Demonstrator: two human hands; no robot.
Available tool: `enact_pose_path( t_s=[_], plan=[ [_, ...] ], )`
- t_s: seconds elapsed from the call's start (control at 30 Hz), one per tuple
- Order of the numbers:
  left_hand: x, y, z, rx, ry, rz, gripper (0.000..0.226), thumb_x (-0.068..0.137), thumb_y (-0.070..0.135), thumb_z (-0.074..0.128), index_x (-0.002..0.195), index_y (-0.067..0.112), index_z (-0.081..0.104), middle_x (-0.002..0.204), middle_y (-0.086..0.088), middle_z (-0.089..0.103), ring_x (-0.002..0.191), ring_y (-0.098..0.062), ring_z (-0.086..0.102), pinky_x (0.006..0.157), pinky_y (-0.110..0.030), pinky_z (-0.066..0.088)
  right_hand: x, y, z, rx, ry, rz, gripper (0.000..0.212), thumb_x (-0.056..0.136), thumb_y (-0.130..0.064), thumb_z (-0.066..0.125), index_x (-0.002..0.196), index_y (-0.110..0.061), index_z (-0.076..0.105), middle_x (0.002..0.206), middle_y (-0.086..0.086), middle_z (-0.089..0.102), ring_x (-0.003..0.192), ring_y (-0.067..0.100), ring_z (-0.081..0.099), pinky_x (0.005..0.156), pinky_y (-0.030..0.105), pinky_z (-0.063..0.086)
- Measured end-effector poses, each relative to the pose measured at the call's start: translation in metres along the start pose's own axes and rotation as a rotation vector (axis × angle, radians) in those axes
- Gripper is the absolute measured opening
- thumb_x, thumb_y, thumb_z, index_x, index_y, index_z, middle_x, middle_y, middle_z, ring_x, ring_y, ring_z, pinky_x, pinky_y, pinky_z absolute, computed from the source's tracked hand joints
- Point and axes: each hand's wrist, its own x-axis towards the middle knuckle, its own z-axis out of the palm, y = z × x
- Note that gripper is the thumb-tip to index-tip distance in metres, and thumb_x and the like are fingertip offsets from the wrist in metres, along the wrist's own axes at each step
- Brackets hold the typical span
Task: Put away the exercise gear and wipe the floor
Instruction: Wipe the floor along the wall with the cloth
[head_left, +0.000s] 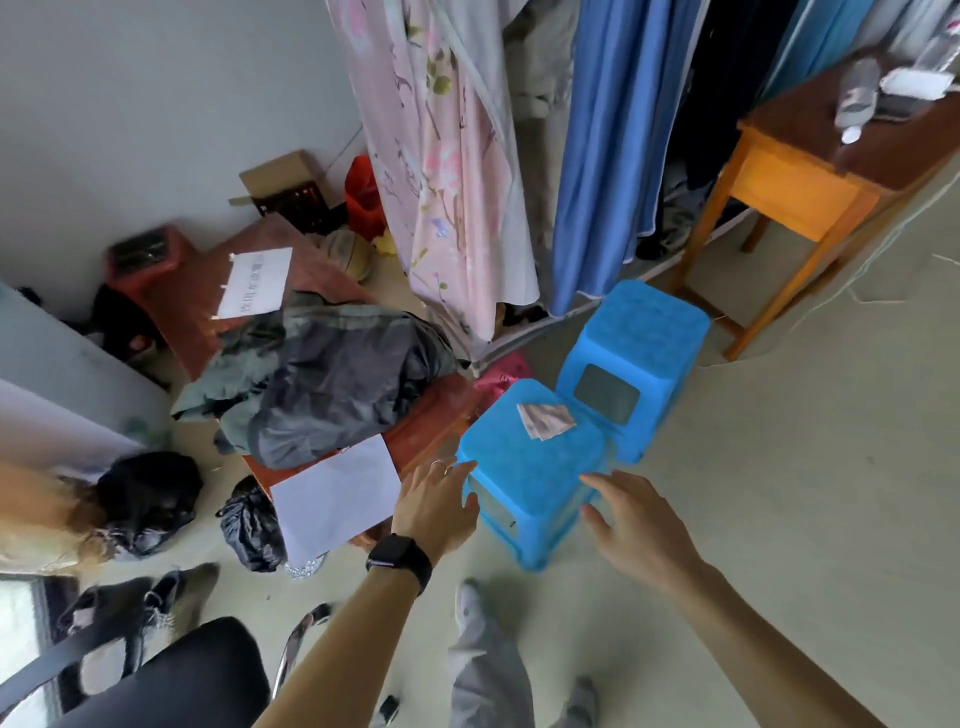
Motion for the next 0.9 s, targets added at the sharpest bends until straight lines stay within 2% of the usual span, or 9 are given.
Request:
enact_pose_path(
  t_s=[0.2, 0.37, 0.5, 0.63, 0.77, 0.83, 0.9],
  plan=[
    [0.128, -0.014, 0.026, 0.038, -0.118, 0.071, 0.052, 0.100, 0.039, 0.042, 0.151, 0.038, 0.031, 0.158, 0.003, 0.031, 0.146, -0.023, 0.023, 0.119, -0.036, 0.018, 0.116, 0.020, 0.050, 0.002, -0.179, 0.080, 0.050, 0.099, -0.038, 0.052, 0.145, -0.023, 0.047, 0.142, 0.000, 0.053, 0.133, 0.021, 0.045, 0.108, 0.035, 0.040],
    [0.216, -0.029, 0.070, 0.148, -0.244, 0.174, 0.057, 0.101, 0.042, 0.038, 0.155, 0.032, 0.022, 0.165, -0.002, 0.015, 0.151, -0.024, 0.009, 0.122, -0.043, 0.012, 0.185, 0.043, 0.101, -0.045, -0.271, 0.132, 0.054, 0.099, -0.036, 0.053, 0.148, -0.016, 0.044, 0.151, 0.003, 0.046, 0.139, 0.022, 0.040, 0.112, 0.035, 0.037],
    [0.270, -0.036, 0.120, 0.190, -0.335, 0.211, 0.065, 0.101, 0.045, 0.036, 0.158, 0.030, 0.008, 0.166, -0.003, 0.000, 0.153, -0.026, -0.003, 0.123, -0.049, 0.003, 0.236, 0.061, 0.147, -0.096, -0.319, 0.180, 0.058, 0.099, -0.040, 0.050, 0.151, -0.018, 0.036, 0.157, 0.004, 0.037, 0.143, 0.023, 0.034, 0.112, 0.036, 0.035],
    [0.310, -0.047, 0.181, 0.231, -0.313, 0.255, 0.074, 0.099, 0.055, 0.033, 0.157, 0.029, -0.004, 0.165, 0.001, -0.013, 0.152, -0.026, -0.012, 0.122, -0.052, -0.001, 0.282, 0.084, 0.203, -0.105, -0.197, 0.187, 0.064, 0.089, -0.046, 0.060, 0.142, -0.011, 0.049, 0.146, 0.014, 0.049, 0.132, 0.037, 0.048, 0.101, 0.047, 0.048],
    [0.331, -0.061, 0.238, 0.205, -0.326, 0.237, 0.080, 0.085, 0.069, 0.006, 0.153, 0.035, -0.017, 0.156, 0.007, -0.036, 0.148, -0.022, -0.025, 0.119, -0.052, -0.009, 0.313, 0.107, 0.252, -0.093, -0.098, 0.203, 0.072, 0.087, -0.061, 0.049, 0.139, -0.012, 0.046, 0.147, 0.012, 0.043, 0.136, 0.035, 0.042, 0.104, 0.048, 0.043],
    [0.328, -0.069, 0.255, 0.193, -0.330, 0.243, 0.082, 0.086, 0.072, 0.010, 0.152, 0.037, -0.022, 0.155, 0.008, -0.040, 0.145, -0.021, -0.033, 0.117, -0.051, -0.015, 0.317, 0.110, 0.265, -0.108, -0.084, 0.210, 0.071, 0.086, -0.064, 0.054, 0.133, -0.011, 0.048, 0.147, 0.016, 0.038, 0.133, 0.037, 0.041, 0.104, 0.048, 0.042],
    [0.326, -0.072, 0.262, 0.183, -0.324, 0.243, 0.083, 0.091, 0.073, 0.021, 0.151, 0.038, -0.025, 0.155, 0.009, -0.040, 0.144, -0.020, -0.036, 0.116, -0.051, -0.019, 0.320, 0.107, 0.271, -0.170, -0.064, 0.238, 0.064, 0.084, -0.059, 0.062, 0.125, -0.011, 0.051, 0.143, 0.020, 0.040, 0.125, 0.041, 0.045, 0.097, 0.049, 0.047]
  ],
)
